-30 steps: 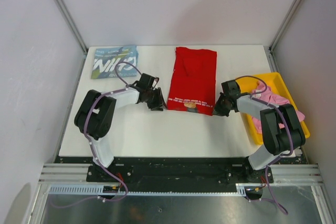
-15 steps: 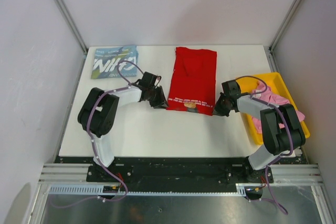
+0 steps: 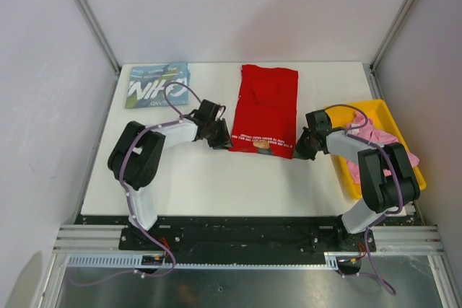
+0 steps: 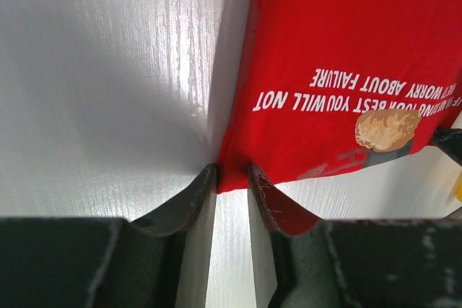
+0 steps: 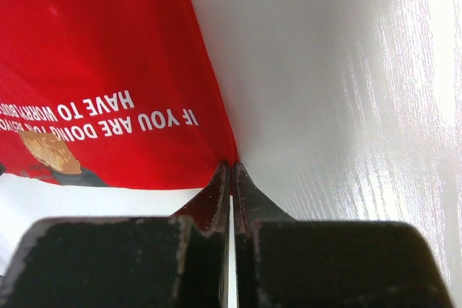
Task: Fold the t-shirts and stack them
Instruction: Grab one side of the 2/3 rectangular tshirt with both arms
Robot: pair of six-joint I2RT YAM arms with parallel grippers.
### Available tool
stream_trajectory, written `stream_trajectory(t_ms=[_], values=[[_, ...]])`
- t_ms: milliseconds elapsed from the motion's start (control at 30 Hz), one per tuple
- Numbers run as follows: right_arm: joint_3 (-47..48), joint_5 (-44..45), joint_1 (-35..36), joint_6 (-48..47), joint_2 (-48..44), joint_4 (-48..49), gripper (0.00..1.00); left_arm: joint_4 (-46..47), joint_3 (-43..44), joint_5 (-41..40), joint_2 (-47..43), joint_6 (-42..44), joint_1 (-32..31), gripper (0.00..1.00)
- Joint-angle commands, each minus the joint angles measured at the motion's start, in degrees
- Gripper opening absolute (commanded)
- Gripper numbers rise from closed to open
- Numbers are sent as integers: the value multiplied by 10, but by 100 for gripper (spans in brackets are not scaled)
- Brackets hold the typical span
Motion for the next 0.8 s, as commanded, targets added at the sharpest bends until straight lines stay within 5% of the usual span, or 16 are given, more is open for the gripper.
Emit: stream_trajectory(t_ms=[0,300,500,767], values=[[-8,7,-4,-11,13,6,0,-40,4,-44,-6,2,-16,29],[-8,0,-6,-12,15,12,0,-52,5,-59,-13,3,-23,23],[-8,-3,-6,-16,8,7,0,-54,14,-51,-16,5,-27,2],[-40,-6,6,-19,-60,-43,0,-53,-48,-39,-93,-10,-43,0]])
